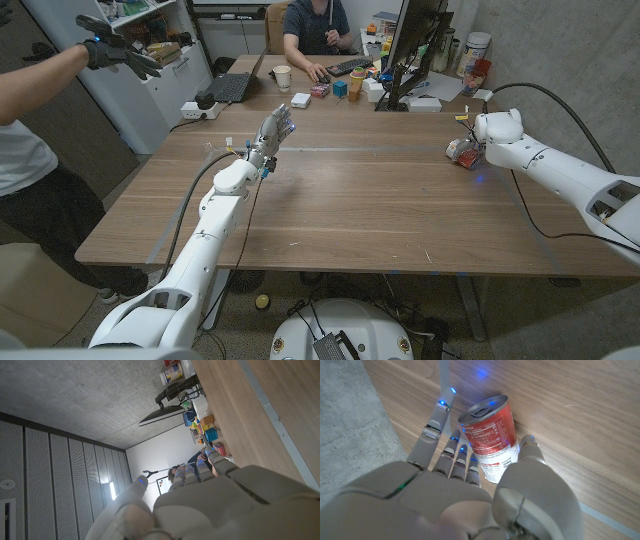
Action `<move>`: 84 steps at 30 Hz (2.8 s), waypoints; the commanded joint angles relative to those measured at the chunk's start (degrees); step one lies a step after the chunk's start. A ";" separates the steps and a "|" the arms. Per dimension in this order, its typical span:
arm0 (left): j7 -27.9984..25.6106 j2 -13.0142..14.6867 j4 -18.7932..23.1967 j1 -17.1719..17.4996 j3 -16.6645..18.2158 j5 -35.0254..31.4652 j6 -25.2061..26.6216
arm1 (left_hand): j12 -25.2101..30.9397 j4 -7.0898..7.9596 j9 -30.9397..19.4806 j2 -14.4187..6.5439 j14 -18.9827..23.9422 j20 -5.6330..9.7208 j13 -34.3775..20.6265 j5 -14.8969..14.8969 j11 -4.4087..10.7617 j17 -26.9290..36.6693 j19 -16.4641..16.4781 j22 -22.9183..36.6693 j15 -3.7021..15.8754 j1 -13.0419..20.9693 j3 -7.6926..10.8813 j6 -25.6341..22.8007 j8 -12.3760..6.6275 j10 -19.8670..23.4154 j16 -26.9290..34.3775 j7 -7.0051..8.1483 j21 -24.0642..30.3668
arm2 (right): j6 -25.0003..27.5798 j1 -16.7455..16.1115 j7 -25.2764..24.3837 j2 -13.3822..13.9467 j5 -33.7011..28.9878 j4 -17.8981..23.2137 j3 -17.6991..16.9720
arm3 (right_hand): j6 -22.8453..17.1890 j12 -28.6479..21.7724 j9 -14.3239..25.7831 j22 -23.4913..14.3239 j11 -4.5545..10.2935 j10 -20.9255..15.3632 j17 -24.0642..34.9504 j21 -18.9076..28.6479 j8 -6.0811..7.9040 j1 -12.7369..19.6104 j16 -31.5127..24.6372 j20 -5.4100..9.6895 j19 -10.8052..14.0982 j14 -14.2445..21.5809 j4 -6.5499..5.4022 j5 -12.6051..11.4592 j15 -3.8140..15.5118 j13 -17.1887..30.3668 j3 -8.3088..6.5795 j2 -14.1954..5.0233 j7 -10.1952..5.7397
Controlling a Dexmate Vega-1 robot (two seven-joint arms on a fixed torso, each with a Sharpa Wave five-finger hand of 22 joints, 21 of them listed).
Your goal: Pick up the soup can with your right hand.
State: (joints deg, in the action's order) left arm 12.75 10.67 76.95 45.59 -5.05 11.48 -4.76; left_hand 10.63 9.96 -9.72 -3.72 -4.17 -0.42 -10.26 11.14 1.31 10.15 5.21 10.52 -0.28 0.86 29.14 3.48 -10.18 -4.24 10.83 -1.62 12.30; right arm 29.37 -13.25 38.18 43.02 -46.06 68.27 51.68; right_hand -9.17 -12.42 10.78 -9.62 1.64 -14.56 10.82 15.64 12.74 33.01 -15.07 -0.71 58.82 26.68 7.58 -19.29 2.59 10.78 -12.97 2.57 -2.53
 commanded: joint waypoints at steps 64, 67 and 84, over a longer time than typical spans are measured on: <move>0.29 -0.83 -4.05 -2.66 -0.68 -0.43 -1.29 | 0.33 -0.06 -0.19 -4.41 -0.03 -0.09 -0.15 0.42 -0.27 0.19 0.37 0.21 -0.35 -0.16 -0.49 0.00 -0.16 -0.06 0.05 -0.10 -0.15 | 8.23 -1.46 -4.71 4.56 4.24 14.37 -3.87 | -45.13 -37.82 2.48 -18.36 -6.05 -57.13 38.51 38.61 -1.79 31.42 -48.33 12.88 13.00 54.98 -6.76 4.85 9.40 18.71 -8.59 -13.11 12.00; 0.18 -0.86 -3.93 -2.59 -0.69 -0.46 -1.29 | 0.32 -0.06 -0.19 -4.41 -0.05 -0.10 -0.15 0.42 -0.31 0.19 0.36 0.21 -0.35 -0.16 -0.50 -0.01 -0.16 -0.07 0.05 -0.11 -0.16 | 8.63 -2.82 -5.81 5.37 4.03 16.71 -5.23 | -45.20 -38.08 2.50 -18.13 -6.21 -57.21 38.82 39.09 -1.79 31.58 -48.75 12.88 12.87 54.92 -6.90 5.07 9.41 18.54 -8.76 -13.07 12.08; -0.10 -0.77 -2.81 -2.00 -0.71 -0.48 -1.14 | 0.32 -0.06 -0.18 -4.43 -0.03 -0.07 -0.15 0.44 -0.39 0.19 0.39 0.21 -0.29 -0.15 -0.58 -0.02 -0.16 -0.09 0.05 -0.13 -0.16 | 7.15 -10.34 -14.53 8.90 6.31 26.93 -13.94 | -45.58 -39.18 2.63 -16.58 -6.30 -57.34 38.78 41.54 -1.78 32.41 -49.57 12.86 12.30 54.92 -7.47 6.16 9.39 17.42 -9.64 -13.04 12.70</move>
State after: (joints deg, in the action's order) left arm 12.92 9.86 73.38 43.18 -5.72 11.03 -5.98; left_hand 10.63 9.88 -9.72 -3.72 -4.17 -0.42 -10.25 11.14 1.31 10.26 5.21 10.52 -0.29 0.86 28.59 3.48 -10.18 -4.24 10.83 -1.62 12.30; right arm 36.75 -19.33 28.27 49.80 -40.38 88.78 42.56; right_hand -44.28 -34.83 13.19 -26.29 -6.87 -56.04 49.53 56.54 10.62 47.63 -57.19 10.40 73.41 64.43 7.28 -13.24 -1.73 27.16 -12.42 6.58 9.41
